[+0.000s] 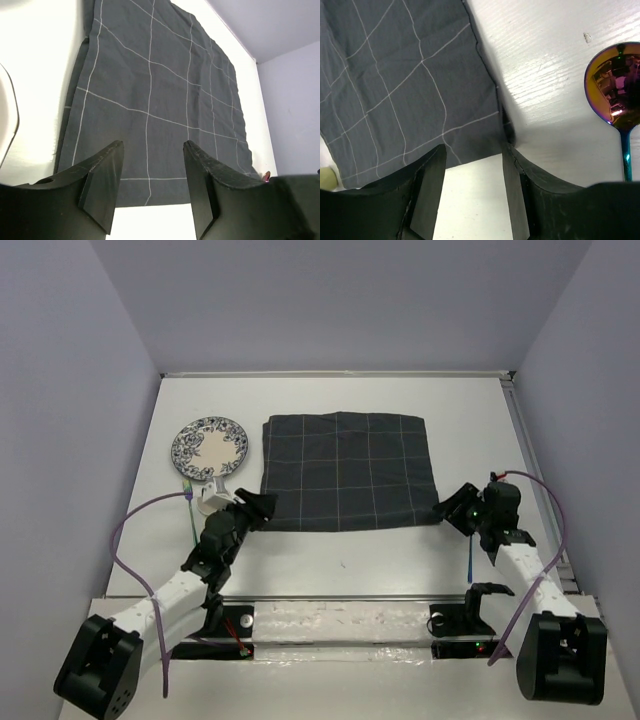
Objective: Set the dinner table for one person
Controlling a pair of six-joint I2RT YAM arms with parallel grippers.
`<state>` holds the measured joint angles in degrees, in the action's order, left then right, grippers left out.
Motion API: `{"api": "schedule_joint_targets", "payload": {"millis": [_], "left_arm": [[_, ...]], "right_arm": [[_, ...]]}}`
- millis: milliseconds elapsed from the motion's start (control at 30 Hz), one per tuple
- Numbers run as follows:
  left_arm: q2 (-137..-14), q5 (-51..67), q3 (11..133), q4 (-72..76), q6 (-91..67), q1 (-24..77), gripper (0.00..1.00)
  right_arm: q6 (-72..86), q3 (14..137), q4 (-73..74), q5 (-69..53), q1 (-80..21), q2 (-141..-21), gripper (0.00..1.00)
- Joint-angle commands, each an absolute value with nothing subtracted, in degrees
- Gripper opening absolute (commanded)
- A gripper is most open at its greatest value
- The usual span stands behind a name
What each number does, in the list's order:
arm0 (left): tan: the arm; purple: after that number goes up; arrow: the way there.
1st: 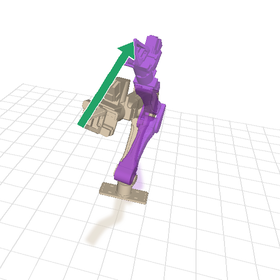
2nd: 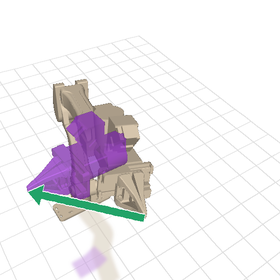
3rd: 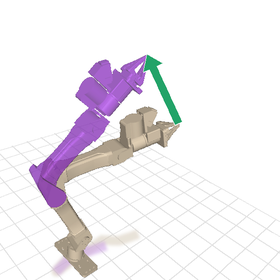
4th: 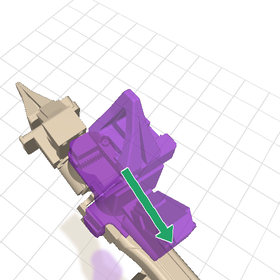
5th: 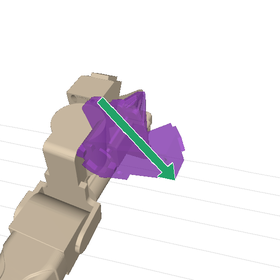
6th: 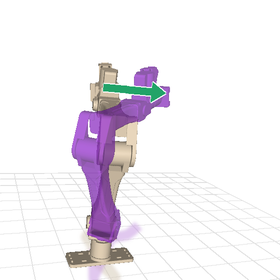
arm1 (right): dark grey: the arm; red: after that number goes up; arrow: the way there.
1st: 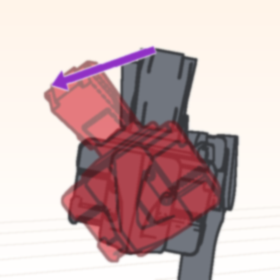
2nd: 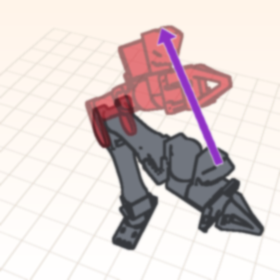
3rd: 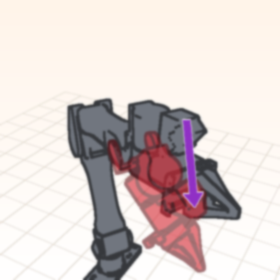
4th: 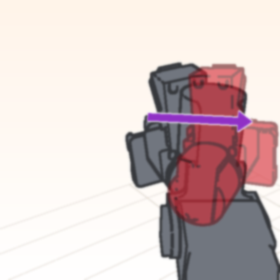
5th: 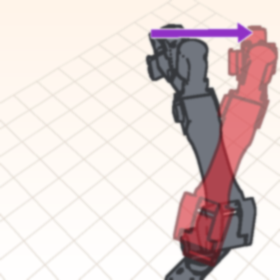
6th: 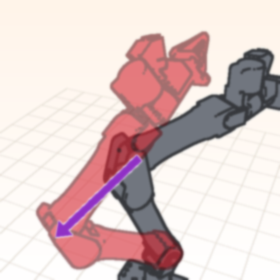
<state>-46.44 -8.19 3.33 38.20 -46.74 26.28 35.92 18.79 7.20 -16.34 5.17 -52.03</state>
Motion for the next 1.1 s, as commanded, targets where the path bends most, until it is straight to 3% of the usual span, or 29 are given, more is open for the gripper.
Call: {"api": "schedule_joint_targets", "payload": {"millis": [0,167,367,467,700,867,1067], "left_arm": [[-43.16,-8.70,5.79,36.31,-45.71,26.89,0.59],[-40.96,-9.23,11.77,32.09,-42.81,28.65,0.52],[-41.31,-9.05,23.01,26.81,-37.36,32.16,0.51],[-40.26,-8.96,29.16,22.78,-34.02,32.78,0.51],[-35.78,-11.25,43.84,9.16,-25.76,32.70,0.59],[-33.23,-14.31,52.01,-0.59,-17.42,32.70,0.69],[-29.72,-20.47,52.30,-4.04,-12.66,32.70,0.73]], "right_arm": [[34.19,23.29,11.07,-15.73,4.66,-49.40,0.55],[32.87,26.10,14.76,-11.79,0.80,-46.41,0.55],[32.96,25.84,9.68,-9.23,-2.88,-53.86,0.14],[33.31,25.75,6.60,-7.47,-3.52,-58.70,0.07],[37.17,22.94,4.39,-6.51,-3.52,-63.37,0.05],[38.58,22.67,6.67,-5.36,-3.52,-59.77,0.15],[37.97,23.73,7.38,-6.33,-3.52,-63.45,0.27]]}}
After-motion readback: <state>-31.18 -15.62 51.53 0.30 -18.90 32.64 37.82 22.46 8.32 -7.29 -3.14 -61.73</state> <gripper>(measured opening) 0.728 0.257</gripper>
